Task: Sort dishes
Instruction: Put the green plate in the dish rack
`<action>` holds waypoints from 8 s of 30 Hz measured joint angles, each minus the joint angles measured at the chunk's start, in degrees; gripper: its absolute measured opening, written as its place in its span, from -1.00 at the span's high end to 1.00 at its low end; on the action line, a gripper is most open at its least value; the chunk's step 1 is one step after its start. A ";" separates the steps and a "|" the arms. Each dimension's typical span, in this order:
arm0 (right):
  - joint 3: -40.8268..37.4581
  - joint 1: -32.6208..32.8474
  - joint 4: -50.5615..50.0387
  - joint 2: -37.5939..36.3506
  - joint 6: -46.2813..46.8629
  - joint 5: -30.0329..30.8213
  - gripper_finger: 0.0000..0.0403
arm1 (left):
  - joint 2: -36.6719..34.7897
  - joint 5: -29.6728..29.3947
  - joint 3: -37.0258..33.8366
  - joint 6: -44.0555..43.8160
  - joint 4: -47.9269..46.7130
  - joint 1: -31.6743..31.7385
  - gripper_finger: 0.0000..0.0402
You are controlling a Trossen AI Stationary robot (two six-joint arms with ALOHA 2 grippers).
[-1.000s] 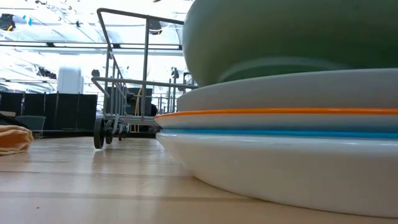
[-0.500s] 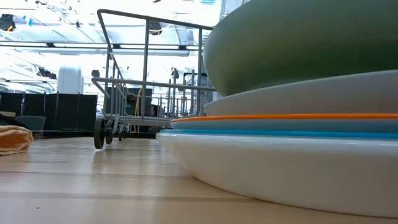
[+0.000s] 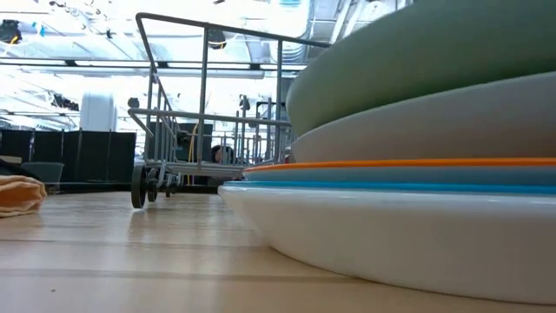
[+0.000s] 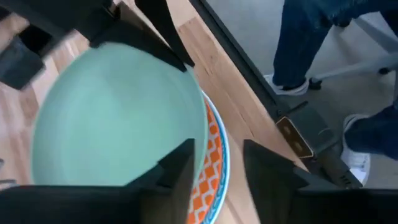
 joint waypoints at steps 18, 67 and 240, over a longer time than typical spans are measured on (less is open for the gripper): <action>-0.09 -0.04 -2.08 -7.76 -8.43 -1.88 1.00 | 0.11 -7.75 -4.78 0.78 5.52 0.89 0.17; 11.77 25.22 -62.65 -25.56 25.52 51.94 0.52 | -2.79 -33.03 23.01 -3.93 14.45 -2.92 1.00; -0.95 -25.42 -6.55 -26.88 -22.20 59.51 0.99 | -9.18 -62.04 -19.05 38.21 43.62 9.94 0.36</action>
